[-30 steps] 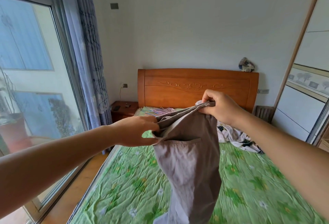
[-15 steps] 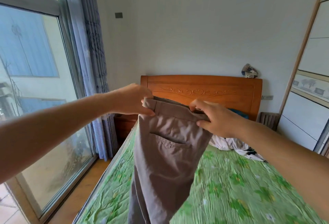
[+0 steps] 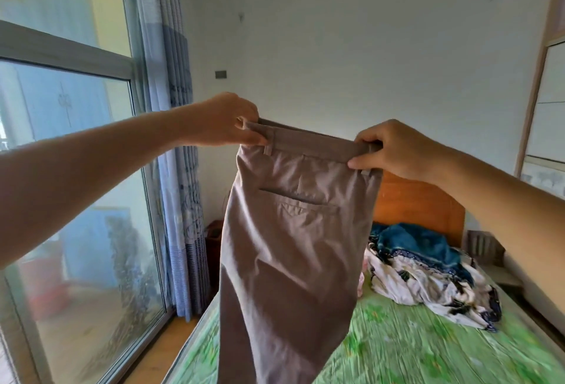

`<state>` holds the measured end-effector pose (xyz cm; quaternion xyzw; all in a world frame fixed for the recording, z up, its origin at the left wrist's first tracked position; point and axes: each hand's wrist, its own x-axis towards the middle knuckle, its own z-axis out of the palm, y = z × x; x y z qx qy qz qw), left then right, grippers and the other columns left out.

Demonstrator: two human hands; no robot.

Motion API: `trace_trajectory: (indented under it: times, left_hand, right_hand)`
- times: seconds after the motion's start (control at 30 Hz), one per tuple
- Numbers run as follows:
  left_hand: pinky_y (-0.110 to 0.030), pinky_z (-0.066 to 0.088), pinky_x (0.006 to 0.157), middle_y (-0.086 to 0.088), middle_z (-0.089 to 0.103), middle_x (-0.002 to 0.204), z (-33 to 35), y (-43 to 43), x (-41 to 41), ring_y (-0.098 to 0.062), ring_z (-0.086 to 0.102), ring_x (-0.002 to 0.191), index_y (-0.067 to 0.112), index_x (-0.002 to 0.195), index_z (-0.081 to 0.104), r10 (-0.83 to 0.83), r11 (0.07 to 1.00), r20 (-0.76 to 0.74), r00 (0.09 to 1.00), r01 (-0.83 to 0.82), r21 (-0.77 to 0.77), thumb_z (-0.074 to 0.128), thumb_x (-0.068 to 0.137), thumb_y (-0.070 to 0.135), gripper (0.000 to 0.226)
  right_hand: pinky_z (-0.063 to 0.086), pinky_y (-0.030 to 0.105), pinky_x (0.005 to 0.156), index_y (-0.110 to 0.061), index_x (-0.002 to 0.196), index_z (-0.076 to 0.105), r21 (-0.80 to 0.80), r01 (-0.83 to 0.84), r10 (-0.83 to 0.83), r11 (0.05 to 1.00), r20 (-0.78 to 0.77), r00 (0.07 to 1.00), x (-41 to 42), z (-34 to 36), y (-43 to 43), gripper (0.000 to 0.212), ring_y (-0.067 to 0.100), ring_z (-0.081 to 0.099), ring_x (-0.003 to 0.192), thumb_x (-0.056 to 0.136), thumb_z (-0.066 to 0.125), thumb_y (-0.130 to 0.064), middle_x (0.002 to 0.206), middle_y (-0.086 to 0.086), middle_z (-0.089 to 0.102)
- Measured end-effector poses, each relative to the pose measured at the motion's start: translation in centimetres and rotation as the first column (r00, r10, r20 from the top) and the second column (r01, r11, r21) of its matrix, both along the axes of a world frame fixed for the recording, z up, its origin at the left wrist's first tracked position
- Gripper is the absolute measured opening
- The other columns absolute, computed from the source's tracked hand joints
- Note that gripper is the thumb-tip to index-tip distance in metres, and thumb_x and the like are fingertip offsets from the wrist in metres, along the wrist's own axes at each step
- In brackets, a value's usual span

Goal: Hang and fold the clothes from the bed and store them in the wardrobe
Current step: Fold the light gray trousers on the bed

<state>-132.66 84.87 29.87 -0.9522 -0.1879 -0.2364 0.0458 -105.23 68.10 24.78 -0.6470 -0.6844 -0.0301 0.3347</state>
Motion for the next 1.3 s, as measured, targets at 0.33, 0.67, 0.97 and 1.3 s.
trace_trajectory:
  times: [0.33,0.67,0.97,1.3]
  left_hand:
    - [-0.045,0.058,0.09,-0.006,0.063,0.107,-1.1,1.6,-1.1,-0.031,0.067,0.103,0.028,0.114,0.065,-0.033,0.936,0.264,0.964,0.123,-0.33,0.074,0.085,-0.002,0.043]
    - [-0.034,0.04,0.103,0.018,0.059,0.122,2.2,-3.7,2.8,-0.009,0.055,0.113,0.038,0.145,0.039,0.126,0.983,-0.266,0.956,-0.156,-0.094,0.07,0.069,0.077,0.091]
    - [-0.026,0.047,0.068,0.017,0.069,0.086,2.3,-3.2,4.7,-0.004,0.065,0.081,0.036,0.089,0.066,0.011,0.997,-0.142,0.99,-0.022,-0.077,0.076,0.082,0.046,0.015]
    - [-0.027,0.043,0.065,0.017,0.066,0.084,3.8,-4.6,5.3,-0.005,0.062,0.08,0.041,0.079,0.062,0.067,0.998,-0.119,0.991,-0.067,0.005,0.074,0.083,0.047,0.014]
  right_hand:
    - [0.06,0.042,0.084,-0.03,0.114,0.067,0.275,0.053,0.129,0.96,-0.604,0.787,-1.2,-0.8,2.1,0.049,0.031,0.07,0.097,0.077,0.083,-0.004,0.103,0.014,0.07]
    - [0.06,0.046,0.079,-0.033,0.112,0.056,0.38,-0.027,0.242,0.924,-0.531,0.812,-5.5,0.2,2.7,0.053,0.025,0.071,0.084,0.075,0.081,-0.004,0.094,0.017,0.073]
    - [0.055,0.045,0.095,-0.024,0.114,0.071,-0.471,-0.091,-0.098,0.877,-0.361,0.927,0.5,-7.3,-2.0,0.042,0.022,0.068,0.111,0.077,0.084,-0.009,0.111,-0.002,0.076]
    - [0.062,0.039,0.068,-0.015,0.107,0.065,-0.461,0.015,-0.343,0.887,-0.639,0.689,4.5,-19.0,-4.2,0.037,0.023,0.072,0.073,0.094,0.065,-0.05,0.089,0.011,0.072]
